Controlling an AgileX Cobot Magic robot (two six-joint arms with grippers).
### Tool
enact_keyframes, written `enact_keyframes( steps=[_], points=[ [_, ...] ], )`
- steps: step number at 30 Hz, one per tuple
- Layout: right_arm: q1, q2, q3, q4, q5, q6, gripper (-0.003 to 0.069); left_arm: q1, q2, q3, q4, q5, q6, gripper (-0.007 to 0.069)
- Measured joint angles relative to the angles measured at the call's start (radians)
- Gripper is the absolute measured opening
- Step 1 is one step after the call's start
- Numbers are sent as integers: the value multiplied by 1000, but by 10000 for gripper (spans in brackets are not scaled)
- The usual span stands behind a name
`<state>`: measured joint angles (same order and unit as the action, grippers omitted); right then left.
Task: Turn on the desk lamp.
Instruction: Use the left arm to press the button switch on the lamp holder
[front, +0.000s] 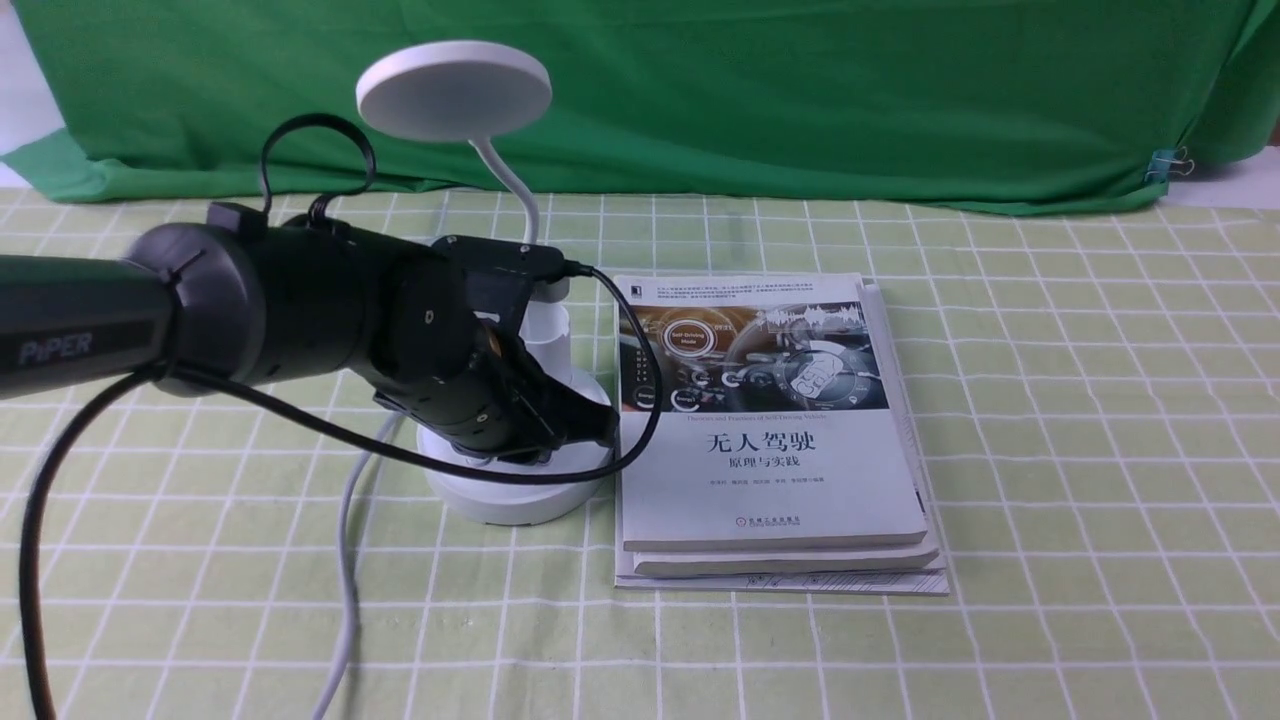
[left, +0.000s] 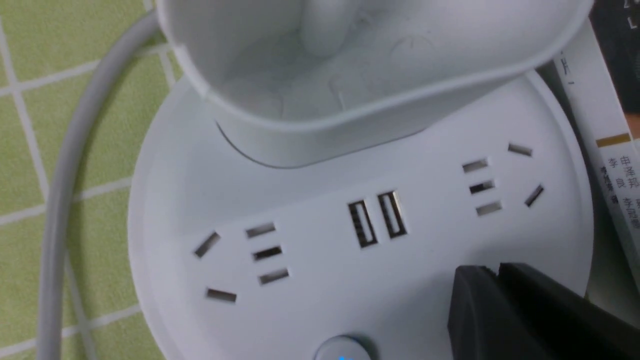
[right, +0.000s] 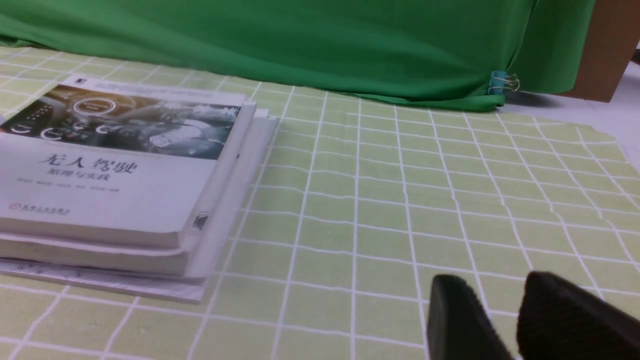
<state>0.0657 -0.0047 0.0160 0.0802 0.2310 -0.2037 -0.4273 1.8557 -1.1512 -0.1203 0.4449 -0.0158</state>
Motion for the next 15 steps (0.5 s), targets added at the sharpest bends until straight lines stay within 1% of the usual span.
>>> enact_keyframes(
  steps=[15],
  points=[
    [0,0,0,0,0,0,245,0,19,-13,2,20,0,19]
  ],
)
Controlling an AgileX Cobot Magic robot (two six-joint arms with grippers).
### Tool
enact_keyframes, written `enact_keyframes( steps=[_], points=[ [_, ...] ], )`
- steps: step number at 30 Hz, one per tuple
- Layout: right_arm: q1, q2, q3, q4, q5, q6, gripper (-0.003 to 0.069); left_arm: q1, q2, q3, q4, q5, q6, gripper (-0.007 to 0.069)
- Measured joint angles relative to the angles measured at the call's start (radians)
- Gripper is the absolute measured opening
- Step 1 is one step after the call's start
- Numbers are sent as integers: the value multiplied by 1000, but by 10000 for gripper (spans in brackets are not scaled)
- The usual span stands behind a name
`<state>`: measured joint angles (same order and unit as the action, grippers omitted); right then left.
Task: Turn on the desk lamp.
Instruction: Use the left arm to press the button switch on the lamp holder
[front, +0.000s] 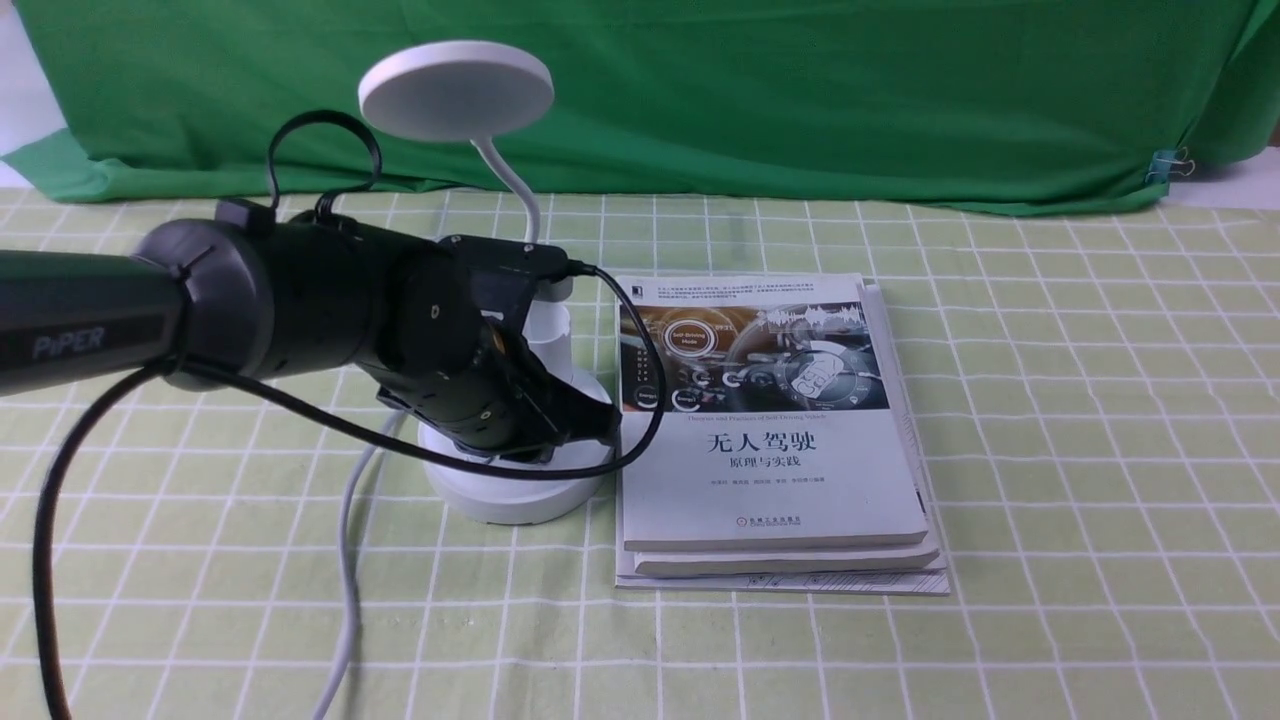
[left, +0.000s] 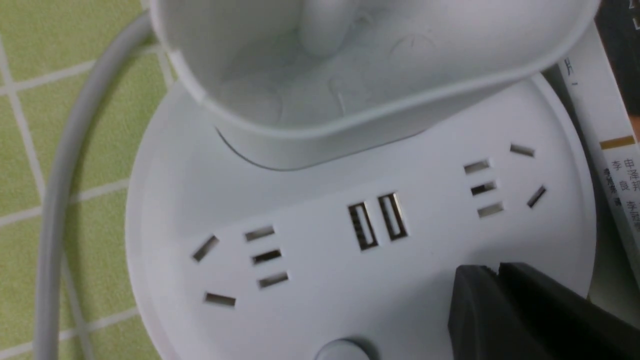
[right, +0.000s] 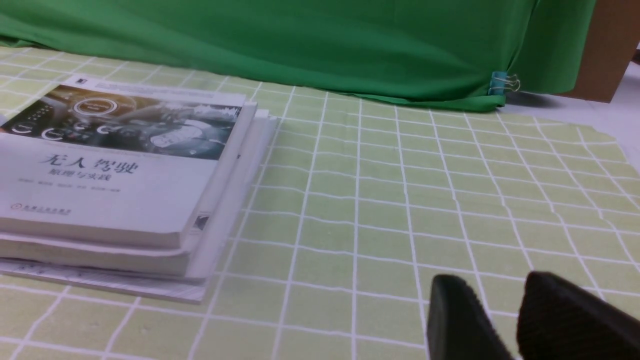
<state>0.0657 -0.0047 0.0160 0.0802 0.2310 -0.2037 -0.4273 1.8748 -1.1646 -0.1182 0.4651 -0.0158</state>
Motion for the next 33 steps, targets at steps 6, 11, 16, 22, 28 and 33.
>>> enact_keyframes(
  steps=[6,11,16,22,28,33],
  points=[
    [0,0,0,0,0,0,245,-1,0,5,12,-5,0,19],
    [0,0,0,0,0,0,245,-26,0,5,118,-5,-69,19],
    [0,0,0,0,0,0,245,-45,1,5,188,-10,-113,19],
    [0,0,0,0,0,0,245,-46,-17,12,191,-9,-121,19],
    [0,0,0,0,0,0,245,-46,-64,28,196,45,-114,19],
    [0,0,0,0,0,0,245,-46,-182,77,197,88,-105,19]
  ],
)
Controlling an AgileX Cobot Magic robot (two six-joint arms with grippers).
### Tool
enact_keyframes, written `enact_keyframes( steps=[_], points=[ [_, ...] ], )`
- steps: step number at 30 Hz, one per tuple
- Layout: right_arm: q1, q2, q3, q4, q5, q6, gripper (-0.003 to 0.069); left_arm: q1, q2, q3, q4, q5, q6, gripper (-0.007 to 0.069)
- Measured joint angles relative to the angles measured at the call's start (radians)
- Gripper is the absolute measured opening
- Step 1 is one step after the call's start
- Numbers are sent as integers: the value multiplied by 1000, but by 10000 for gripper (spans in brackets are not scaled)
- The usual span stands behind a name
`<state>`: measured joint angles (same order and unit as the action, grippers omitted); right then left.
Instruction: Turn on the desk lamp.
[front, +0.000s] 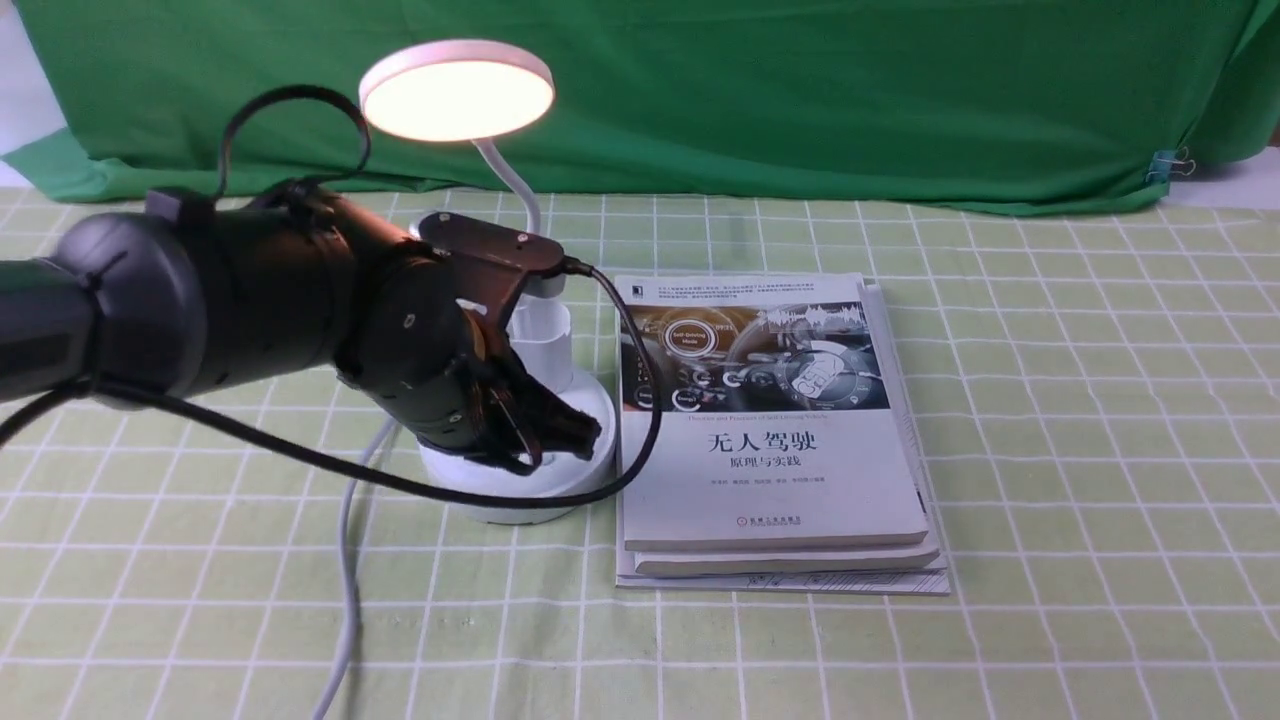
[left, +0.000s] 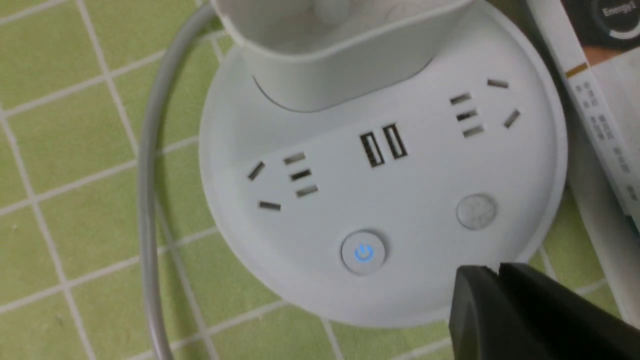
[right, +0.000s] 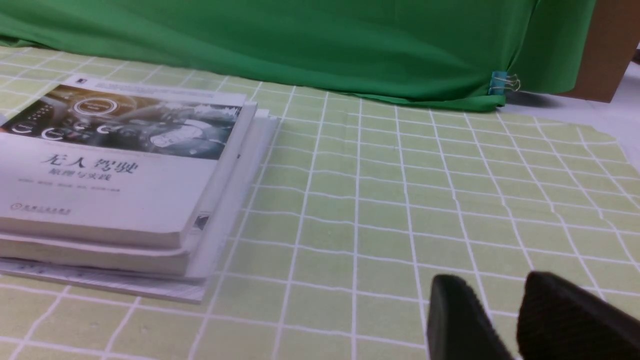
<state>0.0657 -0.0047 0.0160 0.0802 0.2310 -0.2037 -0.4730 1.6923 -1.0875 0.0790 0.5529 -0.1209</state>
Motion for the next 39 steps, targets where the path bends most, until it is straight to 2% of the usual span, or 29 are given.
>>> enact_keyframes(
  steps=[9,14,22,26,31,39],
  points=[
    [0,0,0,0,0,0,245,0,-282,275,-62,-60,-5,19],
    [0,0,0,0,0,0,245,0,-620,462,-98,-91,-16,19],
    [0,0,0,0,0,0,245,0,-1103,599,-108,-158,-52,19],
    [0,0,0,0,0,0,245,0,-1265,675,-108,-200,-59,19],
    [0,0,0,0,0,0,245,0,-1380,736,-105,-199,-60,19],
    [0,0,0,0,0,0,245,0,-1396,738,-89,-200,-57,19]
  ],
)
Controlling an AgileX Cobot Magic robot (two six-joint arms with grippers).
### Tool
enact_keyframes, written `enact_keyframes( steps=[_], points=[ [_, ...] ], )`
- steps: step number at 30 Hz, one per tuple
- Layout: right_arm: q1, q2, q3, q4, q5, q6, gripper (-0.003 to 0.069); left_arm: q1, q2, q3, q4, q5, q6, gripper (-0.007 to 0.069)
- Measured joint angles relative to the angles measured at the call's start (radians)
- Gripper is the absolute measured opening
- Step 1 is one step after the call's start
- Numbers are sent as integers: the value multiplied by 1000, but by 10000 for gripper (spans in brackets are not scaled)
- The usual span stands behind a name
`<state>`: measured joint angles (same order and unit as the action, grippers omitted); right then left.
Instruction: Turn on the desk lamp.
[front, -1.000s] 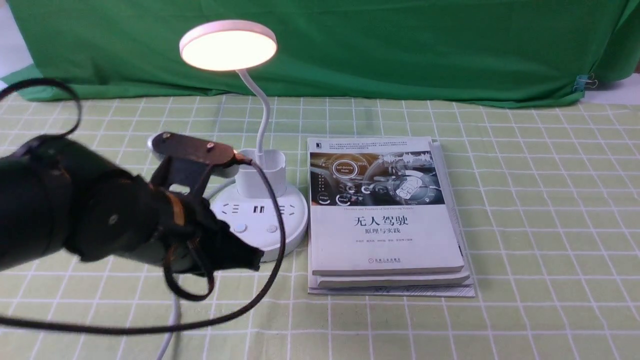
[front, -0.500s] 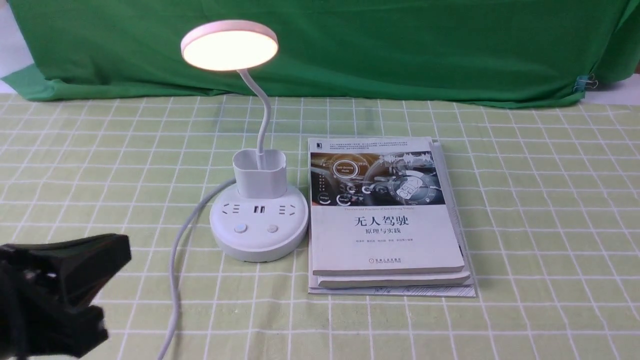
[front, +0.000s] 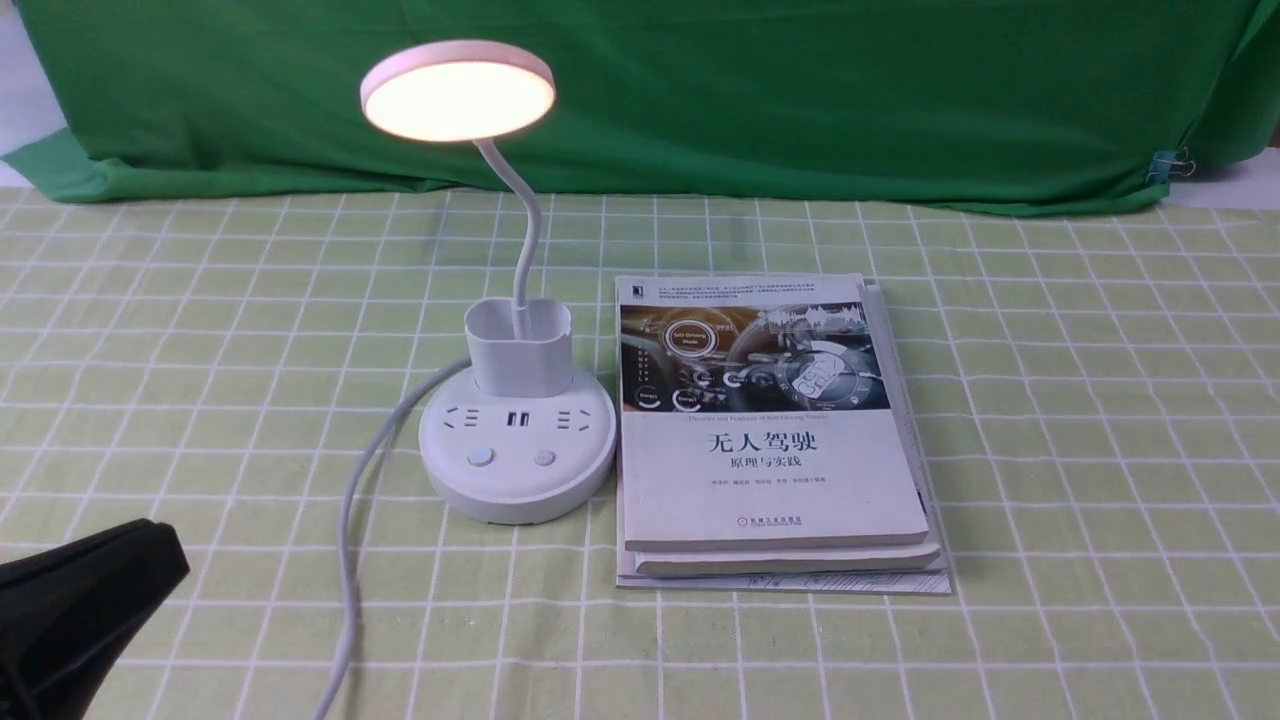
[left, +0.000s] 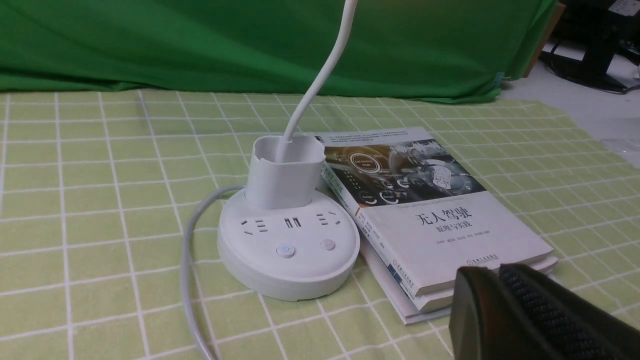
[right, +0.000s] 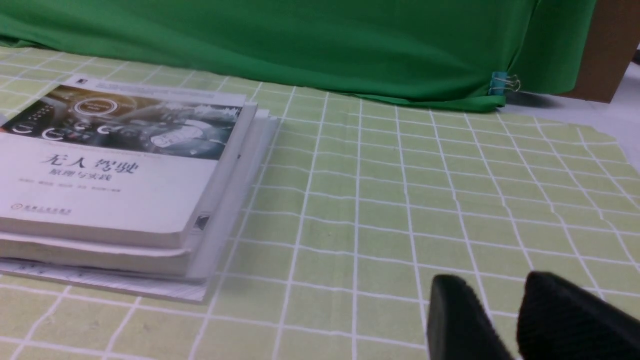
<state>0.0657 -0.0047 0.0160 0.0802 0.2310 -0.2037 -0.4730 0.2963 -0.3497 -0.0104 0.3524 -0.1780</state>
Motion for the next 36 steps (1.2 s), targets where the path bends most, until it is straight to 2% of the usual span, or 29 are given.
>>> enact_keyframes(
  steps=[17,21,25,30,32,36],
  points=[
    [0,0,0,0,0,0,245,20,-8,8,4,-4,4,19],
    [0,0,0,0,0,0,245,96,-28,39,43,-48,25,19],
    [0,0,0,0,0,0,245,266,-104,165,68,-220,119,19],
    [0,0,0,0,0,0,245,423,-226,333,72,-393,156,19],
    [0,0,0,0,0,0,245,448,-261,347,72,-376,155,19],
    [0,0,0,0,1,0,245,473,-296,355,53,-155,148,19]
  ],
)
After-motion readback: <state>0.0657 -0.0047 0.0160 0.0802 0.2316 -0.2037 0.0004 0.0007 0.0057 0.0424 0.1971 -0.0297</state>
